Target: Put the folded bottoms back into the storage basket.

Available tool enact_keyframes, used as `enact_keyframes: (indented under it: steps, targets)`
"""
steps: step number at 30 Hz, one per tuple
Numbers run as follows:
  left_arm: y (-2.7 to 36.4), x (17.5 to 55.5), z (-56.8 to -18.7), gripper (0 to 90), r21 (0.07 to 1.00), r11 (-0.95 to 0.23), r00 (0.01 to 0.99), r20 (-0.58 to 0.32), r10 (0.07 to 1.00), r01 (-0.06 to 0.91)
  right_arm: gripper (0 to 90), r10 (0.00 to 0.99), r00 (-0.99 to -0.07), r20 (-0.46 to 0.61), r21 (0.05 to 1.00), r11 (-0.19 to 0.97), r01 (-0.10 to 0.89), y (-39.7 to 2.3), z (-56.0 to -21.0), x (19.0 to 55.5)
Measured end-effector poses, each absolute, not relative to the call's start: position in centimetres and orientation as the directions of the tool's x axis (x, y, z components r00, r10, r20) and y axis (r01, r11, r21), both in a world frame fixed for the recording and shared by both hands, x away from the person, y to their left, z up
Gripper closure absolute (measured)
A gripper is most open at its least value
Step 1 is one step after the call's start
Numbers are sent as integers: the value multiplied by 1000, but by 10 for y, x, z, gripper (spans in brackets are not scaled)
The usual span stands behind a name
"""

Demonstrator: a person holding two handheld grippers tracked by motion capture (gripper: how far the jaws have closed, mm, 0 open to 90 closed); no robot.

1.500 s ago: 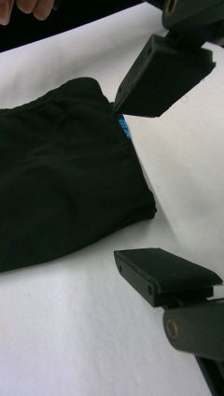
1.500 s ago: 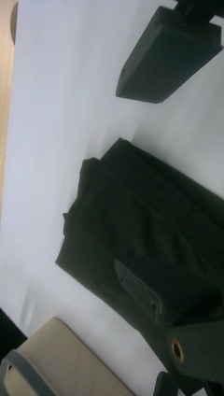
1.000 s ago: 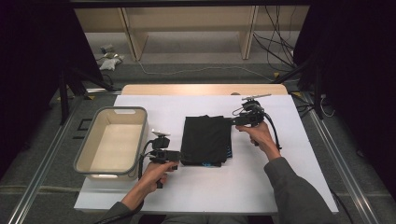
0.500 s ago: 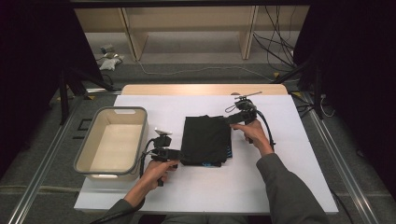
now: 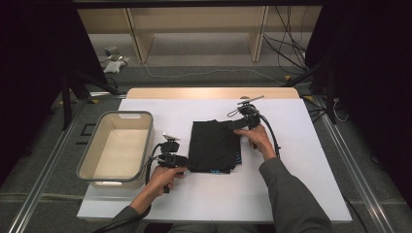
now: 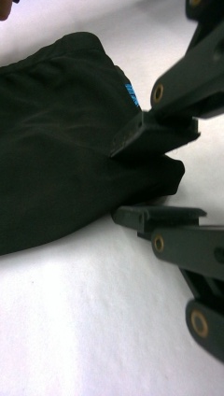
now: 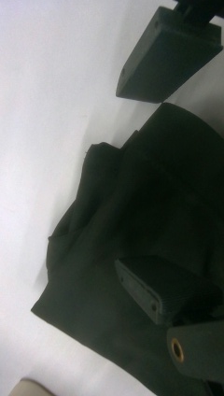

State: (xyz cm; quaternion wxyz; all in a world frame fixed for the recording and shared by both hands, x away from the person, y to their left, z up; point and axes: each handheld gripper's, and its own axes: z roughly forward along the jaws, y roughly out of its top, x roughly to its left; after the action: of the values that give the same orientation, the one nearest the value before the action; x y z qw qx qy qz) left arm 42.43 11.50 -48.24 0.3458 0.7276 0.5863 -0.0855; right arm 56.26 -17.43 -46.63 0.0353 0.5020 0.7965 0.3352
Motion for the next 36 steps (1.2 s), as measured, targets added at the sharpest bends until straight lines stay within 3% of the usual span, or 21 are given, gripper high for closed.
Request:
enact_keyframes:
  steps: [8,19,29,36]
  targets:
    - [113,423,-479,810,428,-107,337,-510,791,898,158,828,-484,285,541,278,794,-170,-472,565]
    - [113,423,-478,819,433,-120,350,-503,790,893,178,828,-468,307,520,266,812,-165,-474,566]
    - [111,423,-481,716,430,-140,360,-486,796,892,491,825,-440,354,486,240,840,-165,-473,565]
    - [111,422,-480,799,442,-144,369,-481,795,885,673,813,-432,390,478,222,850,-163,-474,564]
